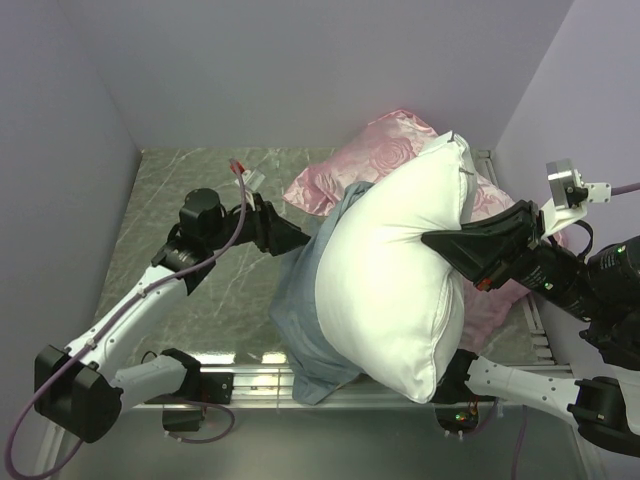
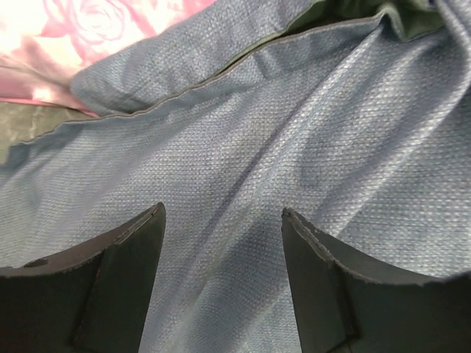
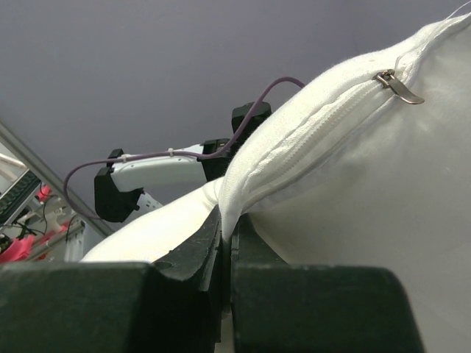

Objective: Remove the pillowcase from the pillow

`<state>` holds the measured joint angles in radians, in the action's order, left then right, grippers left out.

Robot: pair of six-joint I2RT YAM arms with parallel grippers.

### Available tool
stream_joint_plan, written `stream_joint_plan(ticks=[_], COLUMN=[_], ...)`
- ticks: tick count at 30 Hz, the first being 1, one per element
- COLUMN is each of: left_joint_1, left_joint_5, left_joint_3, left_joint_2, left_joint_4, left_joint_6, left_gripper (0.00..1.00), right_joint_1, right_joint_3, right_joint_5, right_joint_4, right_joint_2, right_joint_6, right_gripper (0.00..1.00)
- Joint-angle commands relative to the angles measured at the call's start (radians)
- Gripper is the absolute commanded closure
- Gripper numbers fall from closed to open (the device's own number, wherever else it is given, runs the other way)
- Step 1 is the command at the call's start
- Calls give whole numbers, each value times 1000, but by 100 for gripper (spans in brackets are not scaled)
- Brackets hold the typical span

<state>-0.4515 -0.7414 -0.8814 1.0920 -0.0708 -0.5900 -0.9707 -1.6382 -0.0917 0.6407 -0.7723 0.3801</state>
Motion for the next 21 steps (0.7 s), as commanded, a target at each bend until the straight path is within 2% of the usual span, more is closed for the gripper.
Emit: stream_joint_plan(ticks=[1, 6, 12, 21], left_joint_1=[11, 46, 48, -5], left_joint_5=[56, 5, -174, -167], left_joint_3=[-42, -36, -41, -74], left_joint_2=[-58, -113, -86, -29], left_joint_4=[9, -8, -37, -9], left_joint_6=[35, 30, 55, 94], left_gripper=[30, 30, 30, 31], right_joint_1=[-2, -2, 0, -2], right_joint_3=[-37, -43, -37, -45], right_joint_5=[-31, -33, -36, -36], right_joint_4=[-64, -59, -70, -69], right_joint_2=[4, 2, -1, -5], right_joint_6=[3, 2, 0, 0], right_gripper=[100, 100, 100, 100])
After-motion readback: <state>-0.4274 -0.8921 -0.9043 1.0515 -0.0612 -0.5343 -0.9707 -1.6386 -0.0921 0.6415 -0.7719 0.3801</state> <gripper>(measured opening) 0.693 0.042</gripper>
